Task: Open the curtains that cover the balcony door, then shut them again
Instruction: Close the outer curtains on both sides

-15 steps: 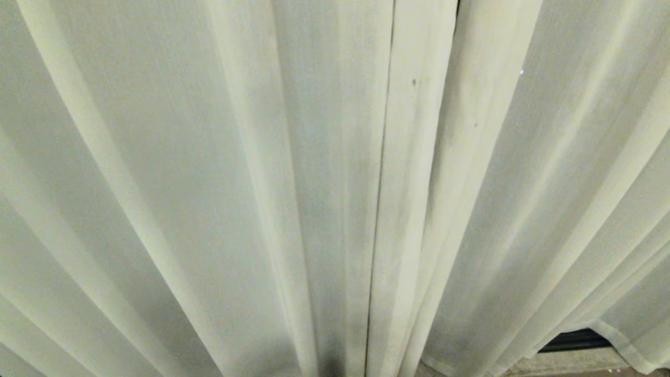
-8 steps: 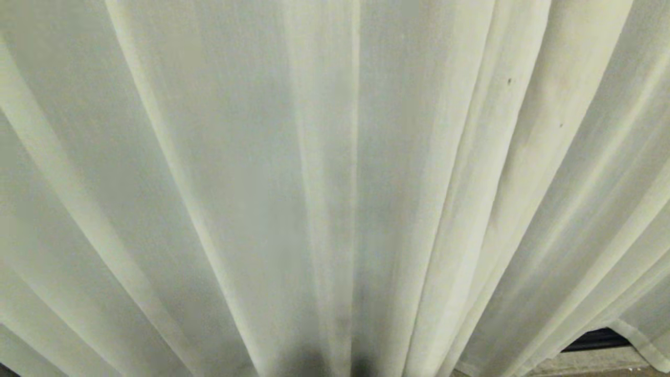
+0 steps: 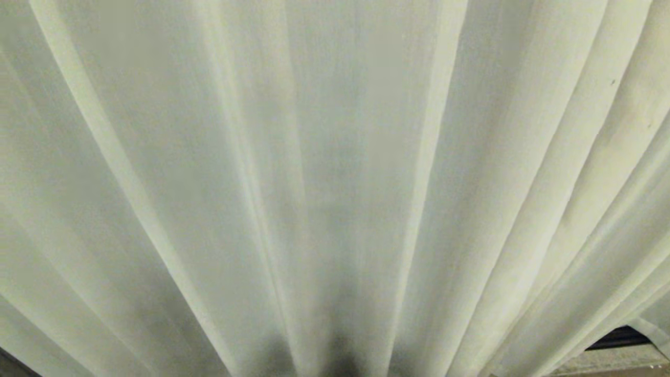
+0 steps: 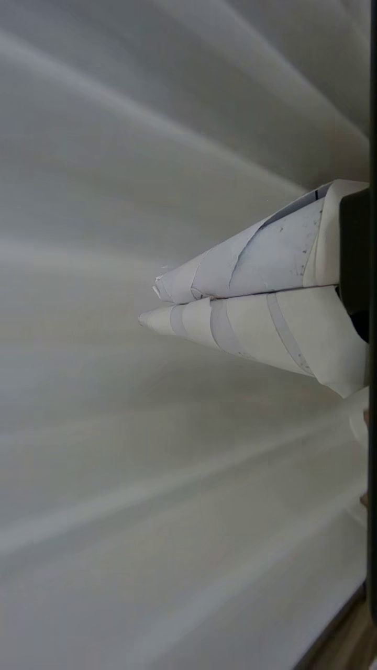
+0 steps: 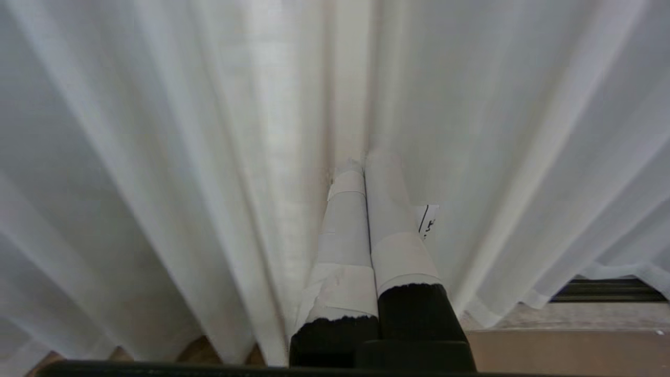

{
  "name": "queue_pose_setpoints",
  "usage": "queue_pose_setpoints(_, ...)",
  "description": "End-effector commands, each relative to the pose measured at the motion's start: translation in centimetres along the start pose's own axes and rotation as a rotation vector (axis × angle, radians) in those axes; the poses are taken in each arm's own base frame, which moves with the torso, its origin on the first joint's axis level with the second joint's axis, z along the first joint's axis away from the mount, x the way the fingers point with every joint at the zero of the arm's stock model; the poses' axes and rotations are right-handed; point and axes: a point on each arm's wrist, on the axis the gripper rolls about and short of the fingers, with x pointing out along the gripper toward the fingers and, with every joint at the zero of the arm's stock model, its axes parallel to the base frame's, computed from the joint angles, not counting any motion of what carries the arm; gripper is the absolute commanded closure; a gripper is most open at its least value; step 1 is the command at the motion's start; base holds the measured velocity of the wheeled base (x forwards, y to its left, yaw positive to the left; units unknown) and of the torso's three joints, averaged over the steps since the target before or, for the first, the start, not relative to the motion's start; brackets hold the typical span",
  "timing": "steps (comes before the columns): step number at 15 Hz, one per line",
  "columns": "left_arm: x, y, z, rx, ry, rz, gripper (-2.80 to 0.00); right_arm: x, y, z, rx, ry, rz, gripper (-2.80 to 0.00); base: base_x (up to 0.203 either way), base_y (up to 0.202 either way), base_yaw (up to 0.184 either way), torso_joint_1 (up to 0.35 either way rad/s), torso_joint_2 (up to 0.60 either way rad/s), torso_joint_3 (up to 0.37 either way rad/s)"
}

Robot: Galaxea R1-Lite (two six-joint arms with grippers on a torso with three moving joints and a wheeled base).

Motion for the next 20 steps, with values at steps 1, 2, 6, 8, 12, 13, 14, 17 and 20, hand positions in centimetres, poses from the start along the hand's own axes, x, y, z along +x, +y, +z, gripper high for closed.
queue_pose_setpoints(1,-0.01,0.0,0.0,-0.001,-0.002,0.002,0.0,0.0,0.0,0.0,0.0,-0.001,0.0,0.0,0.0,0.193,0.001,-0.004,0.0,0.005)
queue_pose_setpoints(2,-0.01,0.0,0.0,-0.001,-0.002,0.0,0.0,0.0,0.0,0.0,0.0,-0.001,0.0,0.0,0.0,0.191,0.001,0.007,0.0,0.002)
queue_pose_setpoints(6,-0.01,0.0,0.0,-0.001,-0.002,0.002,0.0,0.0,0.0,0.0,0.0,-0.001,0.0,0.0,0.0,0.191,0.001,0.002,0.0,0.003)
queue_pose_setpoints(8,-0.01,0.0,0.0,-0.001,-0.002,0.0,0.0,0.0,0.0,0.0,0.0,-0.001,0.0,0.0,0.0,0.193,0.0,0.002,0.0,0.002)
queue_pose_setpoints(12,-0.01,0.0,0.0,-0.001,-0.002,0.001,0.0,0.0,0.0,0.0,0.0,-0.001,0.0,0.0,0.0,0.189,0.001,0.003,0.0,-0.002)
queue_pose_setpoints(13,-0.01,0.0,0.0,-0.001,-0.002,0.001,0.0,0.0,0.0,0.0,0.0,-0.001,0.0,0.0,0.0,0.19,-0.001,0.007,0.0,0.005)
queue_pose_setpoints(14,-0.01,0.0,0.0,-0.001,-0.002,0.0,0.0,0.0,0.0,0.0,0.0,-0.001,0.0,0.0,0.0,0.192,0.001,0.002,0.0,0.006)
queue_pose_setpoints(17,-0.01,0.0,0.0,0.001,-0.002,0.0,0.0,0.0,0.0,0.0,0.0,-0.001,0.0,0.0,0.0,0.122,0.0,0.0,0.0,0.002)
queue_pose_setpoints(20,-0.01,0.0,0.0,0.001,-0.002,0.0,0.0,0.0,0.0,0.0,0.0,-0.001,0.0,0.0,0.0,0.0,0.0,0.0,0.0,0.0)
